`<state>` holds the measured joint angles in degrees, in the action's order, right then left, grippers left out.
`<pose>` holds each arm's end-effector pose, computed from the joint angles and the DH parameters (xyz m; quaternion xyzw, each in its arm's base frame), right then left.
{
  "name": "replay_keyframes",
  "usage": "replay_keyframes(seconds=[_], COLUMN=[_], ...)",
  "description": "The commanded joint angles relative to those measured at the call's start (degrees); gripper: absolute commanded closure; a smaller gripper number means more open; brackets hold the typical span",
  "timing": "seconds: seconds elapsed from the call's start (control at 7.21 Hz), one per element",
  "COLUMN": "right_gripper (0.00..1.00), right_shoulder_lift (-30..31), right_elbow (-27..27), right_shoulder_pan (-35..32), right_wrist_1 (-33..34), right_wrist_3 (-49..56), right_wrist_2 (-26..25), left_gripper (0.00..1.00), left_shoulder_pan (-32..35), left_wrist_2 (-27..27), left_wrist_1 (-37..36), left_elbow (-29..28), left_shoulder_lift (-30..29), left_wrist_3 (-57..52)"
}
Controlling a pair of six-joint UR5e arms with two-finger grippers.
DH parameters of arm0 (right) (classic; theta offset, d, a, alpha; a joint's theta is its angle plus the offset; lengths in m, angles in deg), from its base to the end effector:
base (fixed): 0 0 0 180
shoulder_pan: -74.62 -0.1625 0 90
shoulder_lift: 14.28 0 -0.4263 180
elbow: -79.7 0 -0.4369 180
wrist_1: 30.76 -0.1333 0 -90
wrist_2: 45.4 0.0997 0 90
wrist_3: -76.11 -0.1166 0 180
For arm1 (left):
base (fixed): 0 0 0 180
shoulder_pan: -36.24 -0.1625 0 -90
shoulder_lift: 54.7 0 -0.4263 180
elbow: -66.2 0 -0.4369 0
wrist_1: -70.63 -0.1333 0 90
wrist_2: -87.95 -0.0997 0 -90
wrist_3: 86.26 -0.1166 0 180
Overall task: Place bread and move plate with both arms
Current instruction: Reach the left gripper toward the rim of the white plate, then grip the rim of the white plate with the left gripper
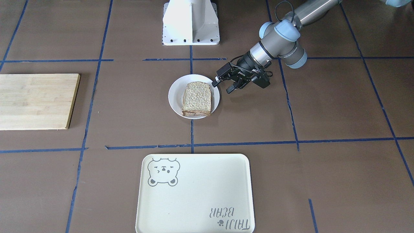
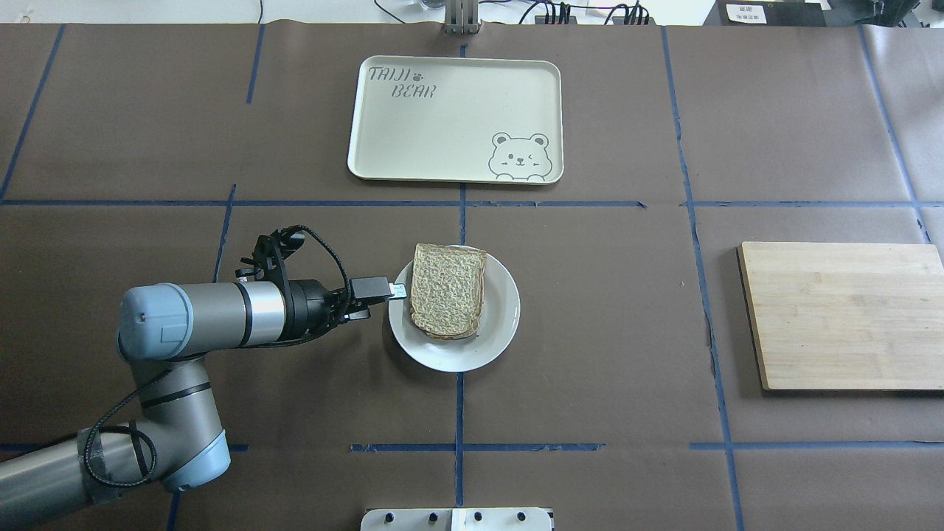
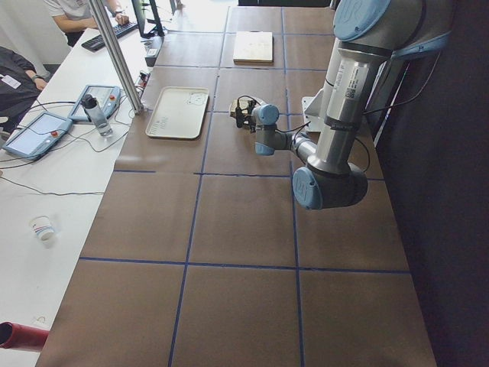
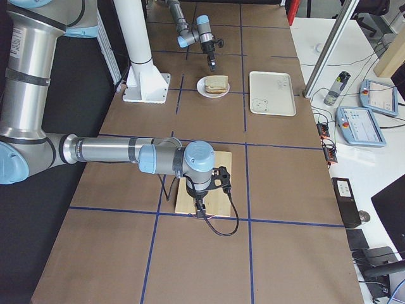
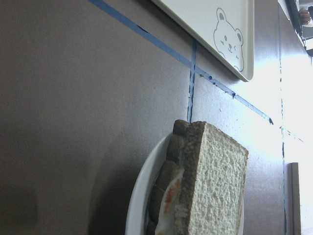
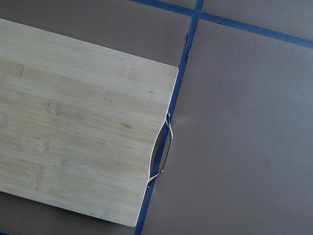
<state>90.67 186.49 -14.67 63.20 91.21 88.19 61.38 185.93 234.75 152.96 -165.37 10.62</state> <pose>0.0477 -0.4238 0.6484 0.0295 -0.3705 -0.1209 0.9205 0.5659 -0.3949 0.3277 0.0655 0.7135 -0.1440 0.6826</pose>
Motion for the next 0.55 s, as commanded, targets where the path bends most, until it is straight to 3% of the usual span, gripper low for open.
replay_keyframes(seconds=[0.0, 0.42], right_gripper=[0.0, 0.0], right_shoulder_lift=[-0.09, -0.26], right_elbow=[-0.09, -0.09], right_shoulder_pan=[0.0, 0.0], right_wrist_1=[0.0, 0.0], right_wrist_3=[0.02, 0.02], right_wrist_2=[-0.08, -0.09], left_gripper=[0.4, 0.5], left_shoulder_pan=[-0.09, -0.09], left_wrist_2=[-0.16, -0.16], left_wrist_1=[1.02, 4.27], left_elbow=[-2.46, -6.77], left_shoulder_lift=[-1.21, -2.88], left_wrist_3=[0.42, 1.37])
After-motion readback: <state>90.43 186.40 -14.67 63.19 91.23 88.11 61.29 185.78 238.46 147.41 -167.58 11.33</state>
